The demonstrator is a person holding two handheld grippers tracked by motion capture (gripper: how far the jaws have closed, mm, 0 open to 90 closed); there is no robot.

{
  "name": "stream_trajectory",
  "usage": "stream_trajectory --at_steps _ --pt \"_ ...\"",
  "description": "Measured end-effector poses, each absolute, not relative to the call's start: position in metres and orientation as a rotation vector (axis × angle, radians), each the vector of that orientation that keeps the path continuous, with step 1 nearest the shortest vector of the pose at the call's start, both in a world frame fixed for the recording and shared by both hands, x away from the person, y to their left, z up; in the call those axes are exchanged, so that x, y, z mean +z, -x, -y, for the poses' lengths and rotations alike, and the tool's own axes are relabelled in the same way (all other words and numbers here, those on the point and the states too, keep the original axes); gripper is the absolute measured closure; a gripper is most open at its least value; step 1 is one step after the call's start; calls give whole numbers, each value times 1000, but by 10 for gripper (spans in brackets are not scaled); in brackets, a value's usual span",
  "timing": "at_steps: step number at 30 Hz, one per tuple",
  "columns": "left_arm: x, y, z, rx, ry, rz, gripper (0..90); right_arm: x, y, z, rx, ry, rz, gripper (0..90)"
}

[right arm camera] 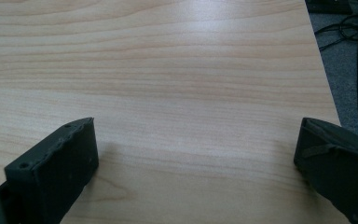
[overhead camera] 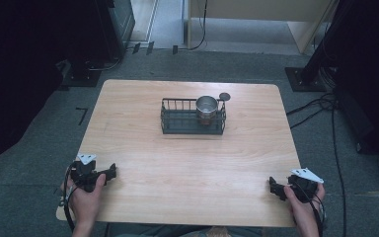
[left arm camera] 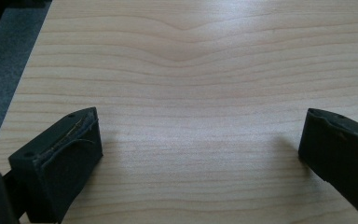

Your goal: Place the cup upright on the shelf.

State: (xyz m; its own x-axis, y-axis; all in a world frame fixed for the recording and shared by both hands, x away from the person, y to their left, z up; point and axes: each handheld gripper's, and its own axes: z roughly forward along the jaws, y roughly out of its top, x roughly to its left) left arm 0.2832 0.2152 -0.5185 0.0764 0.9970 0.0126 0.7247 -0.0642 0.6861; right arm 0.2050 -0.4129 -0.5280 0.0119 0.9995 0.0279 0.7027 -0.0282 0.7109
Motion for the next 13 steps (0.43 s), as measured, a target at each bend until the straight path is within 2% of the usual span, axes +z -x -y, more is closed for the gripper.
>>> stream_trajectory --at_steps 13 --pt "-518 -283 -215 688 -1844 -1701 0 -528 -204 412 765 -1773 -1754 0"
